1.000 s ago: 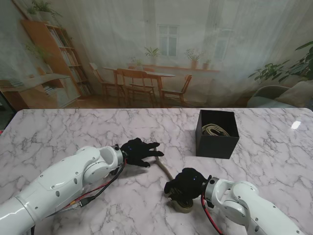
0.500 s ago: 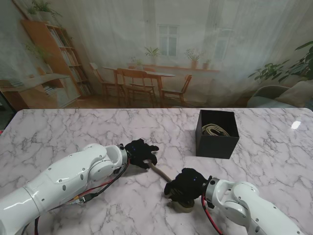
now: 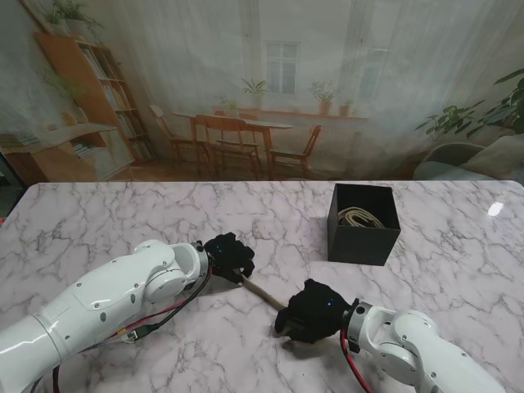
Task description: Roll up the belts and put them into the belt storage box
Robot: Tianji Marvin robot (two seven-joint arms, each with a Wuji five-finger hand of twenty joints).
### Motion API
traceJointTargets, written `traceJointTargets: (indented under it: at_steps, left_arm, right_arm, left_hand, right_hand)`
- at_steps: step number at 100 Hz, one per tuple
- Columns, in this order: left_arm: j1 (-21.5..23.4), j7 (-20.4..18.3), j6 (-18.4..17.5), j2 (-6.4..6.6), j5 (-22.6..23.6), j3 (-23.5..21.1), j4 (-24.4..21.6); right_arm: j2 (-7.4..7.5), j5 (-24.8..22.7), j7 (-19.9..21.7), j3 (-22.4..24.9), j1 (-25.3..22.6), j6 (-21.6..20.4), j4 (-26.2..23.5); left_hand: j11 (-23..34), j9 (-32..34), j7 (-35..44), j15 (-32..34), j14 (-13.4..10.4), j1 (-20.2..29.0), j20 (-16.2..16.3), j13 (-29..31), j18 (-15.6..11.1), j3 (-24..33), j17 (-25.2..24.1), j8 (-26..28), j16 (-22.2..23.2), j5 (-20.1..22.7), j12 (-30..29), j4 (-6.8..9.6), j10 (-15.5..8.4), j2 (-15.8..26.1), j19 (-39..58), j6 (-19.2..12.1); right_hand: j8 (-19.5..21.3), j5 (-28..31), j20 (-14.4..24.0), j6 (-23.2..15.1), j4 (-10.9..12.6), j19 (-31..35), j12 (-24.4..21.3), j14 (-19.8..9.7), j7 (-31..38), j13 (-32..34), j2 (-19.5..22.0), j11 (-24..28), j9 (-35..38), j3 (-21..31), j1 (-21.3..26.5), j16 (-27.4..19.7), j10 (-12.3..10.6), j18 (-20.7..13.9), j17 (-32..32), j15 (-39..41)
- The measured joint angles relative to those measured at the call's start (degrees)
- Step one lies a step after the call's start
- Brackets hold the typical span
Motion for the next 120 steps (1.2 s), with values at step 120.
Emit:
traceJointTargets:
  at_steps: [120]
  left_arm:
    - [0.35, -1.01, -0.05, 0.23, 0.74, -1.03, -0.23]
  right_arm:
    - [-1.59, 0.19, -2.94, 8.29, -8.4, 2.73, -7.27]
  left_hand:
    - [-0.09, 0.73, 0.42, 0.0, 0.12, 0.05, 0.0, 0.03, 0.0, 0.03, 0.0, -0.62, 0.04, 0.66, 0.65, 0.0, 0.0, -0.05, 0.0, 1.15]
  right_hand:
    - [-1.31, -14.18, -9.04, 21.64, 0.11, -13.75, -1.91, 2.73, -7.52, -19.91, -8.25, -2.51, -28.99, -3.39, -6.09, -11.04, -0.99, 6.85, -12.85, -11.85]
